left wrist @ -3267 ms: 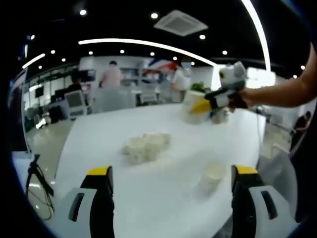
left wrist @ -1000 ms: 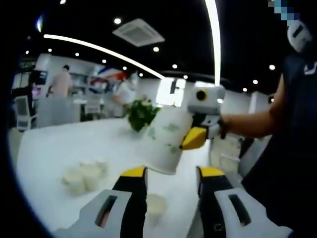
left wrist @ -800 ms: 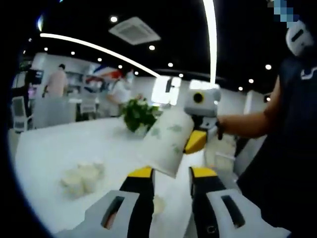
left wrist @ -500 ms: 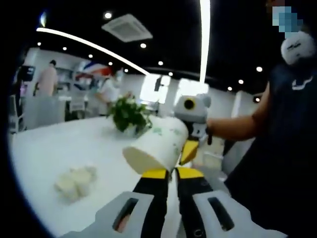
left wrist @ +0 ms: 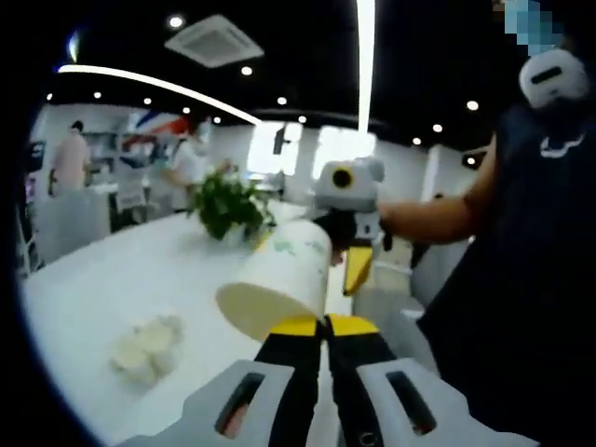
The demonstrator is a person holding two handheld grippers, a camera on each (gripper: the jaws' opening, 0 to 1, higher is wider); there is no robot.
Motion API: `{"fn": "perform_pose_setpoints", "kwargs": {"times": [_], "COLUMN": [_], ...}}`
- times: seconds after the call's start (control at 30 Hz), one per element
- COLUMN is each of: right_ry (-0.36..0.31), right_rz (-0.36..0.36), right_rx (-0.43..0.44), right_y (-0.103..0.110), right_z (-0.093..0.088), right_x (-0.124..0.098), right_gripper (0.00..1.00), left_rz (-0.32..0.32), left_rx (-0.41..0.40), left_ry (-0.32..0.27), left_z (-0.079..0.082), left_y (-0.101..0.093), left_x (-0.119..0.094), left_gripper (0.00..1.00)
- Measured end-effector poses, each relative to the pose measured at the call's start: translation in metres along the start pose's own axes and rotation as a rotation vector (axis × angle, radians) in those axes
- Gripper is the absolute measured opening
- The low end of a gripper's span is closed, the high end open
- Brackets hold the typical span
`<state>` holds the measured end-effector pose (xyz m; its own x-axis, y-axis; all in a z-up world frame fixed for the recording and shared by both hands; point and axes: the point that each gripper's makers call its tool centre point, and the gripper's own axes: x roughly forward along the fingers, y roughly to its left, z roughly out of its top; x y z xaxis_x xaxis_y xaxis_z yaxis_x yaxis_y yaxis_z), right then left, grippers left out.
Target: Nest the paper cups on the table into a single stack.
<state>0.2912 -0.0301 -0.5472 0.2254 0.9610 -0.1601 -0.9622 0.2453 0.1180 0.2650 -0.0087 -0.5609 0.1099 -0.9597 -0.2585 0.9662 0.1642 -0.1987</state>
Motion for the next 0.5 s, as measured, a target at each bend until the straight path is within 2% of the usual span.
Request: {"fn": "perform_pose_setpoints", "kwargs": {"times": [0.07, 0.17, 0.27, 0.33, 0.5], "right_ry": [-0.003, -0.005, -0.030, -0.035, -0.038], "right_rz": [0.000, -0.010, -0.013, -0.009, -0.011], "right_rx": [-0.011, -0.013, -0.002, 0.004, 0.006], "right_y": [0.000, -0.002, -0.003, -0.003, -0.005], "right_z": [0.001, 0.002, 0.005, 0.005, 0.004], "right_x": [0.001, 0.001, -0.001, -0.002, 0.001], "right_gripper": [0.43, 0.41, 0.41, 0.40, 0.40], "left_rz": [-0.001, 0.004, 0.007, 0.006, 0.023], "left_rx": [0.001, 0.000, -0.016, -0.018, -0.009], "left_ry": [0.005, -0.015, -0.087, -0.116, -0.133], "left_z": [-0.001, 0.003, 0.015, 0.021, 0.025], "left_y": [0.000, 0.000, 0.001, 0.000, 0.003], "left_x": [0.000, -0.001, -0.004, -0.005, -0.004], "left_gripper": [0.00, 0.00, 0.01, 0.02, 0.02]}}
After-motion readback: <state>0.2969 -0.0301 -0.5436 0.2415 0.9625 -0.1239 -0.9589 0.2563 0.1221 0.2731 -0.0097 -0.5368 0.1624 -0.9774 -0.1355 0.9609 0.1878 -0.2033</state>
